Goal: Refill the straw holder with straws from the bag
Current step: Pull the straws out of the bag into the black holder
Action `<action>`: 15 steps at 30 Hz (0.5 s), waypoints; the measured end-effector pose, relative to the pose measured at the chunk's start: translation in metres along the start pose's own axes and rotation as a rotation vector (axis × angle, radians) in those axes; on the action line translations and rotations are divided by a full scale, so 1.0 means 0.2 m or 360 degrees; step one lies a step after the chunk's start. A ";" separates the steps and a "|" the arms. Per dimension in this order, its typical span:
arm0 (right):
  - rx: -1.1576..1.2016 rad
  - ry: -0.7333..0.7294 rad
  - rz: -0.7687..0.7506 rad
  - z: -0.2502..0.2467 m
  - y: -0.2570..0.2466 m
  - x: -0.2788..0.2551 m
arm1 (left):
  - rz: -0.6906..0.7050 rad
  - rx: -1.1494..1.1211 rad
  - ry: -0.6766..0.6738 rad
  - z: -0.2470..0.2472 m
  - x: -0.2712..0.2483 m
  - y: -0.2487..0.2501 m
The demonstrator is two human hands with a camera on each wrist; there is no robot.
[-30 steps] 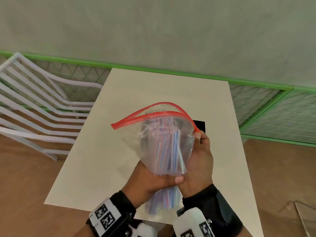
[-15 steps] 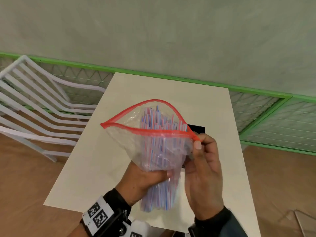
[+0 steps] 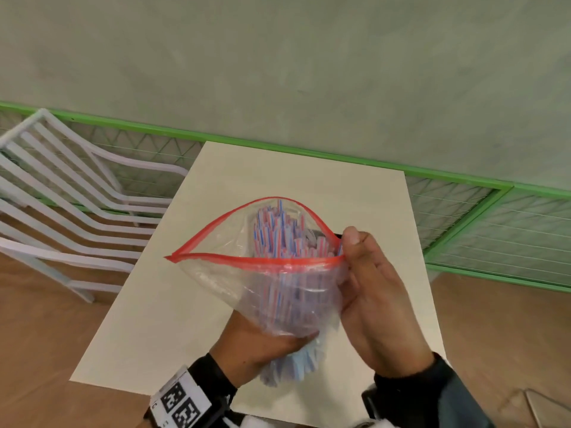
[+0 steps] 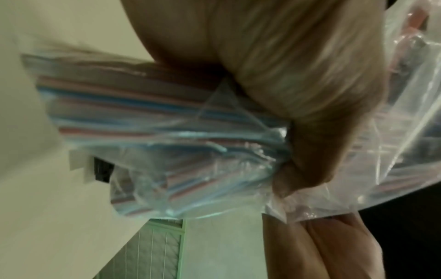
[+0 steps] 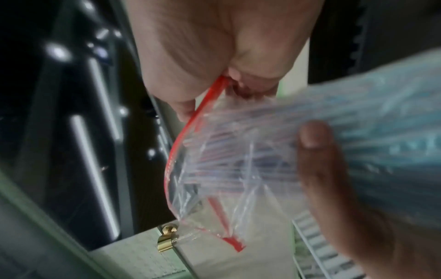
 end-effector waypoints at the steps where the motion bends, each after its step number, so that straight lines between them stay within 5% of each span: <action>1: 0.0108 0.0013 0.0047 0.01 0.03 0.00 | -0.0024 0.0008 -0.0006 0.01 0.00 -0.01; 4: 0.0351 -0.0075 0.0138 0.00 0.08 0.00 | -0.0043 0.0049 0.0005 0.00 0.01 0.00; 12: -0.0637 -0.0649 -0.0098 -0.07 -0.13 0.07 | 0.0030 0.0150 -0.0074 -0.06 0.00 0.06; 15: -0.0766 -0.0635 -0.0300 -0.03 -0.15 0.06 | 0.0066 0.0192 -0.0037 -0.05 0.03 0.08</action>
Point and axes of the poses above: each hand's wrist, its own x-axis towards the middle knuckle, its own z-axis out of the palm, y = z × x, the point moved 2 cm from there along x, towards the middle knuckle, and after that the axes turned 1 degree about y, right-handed, at the moved point
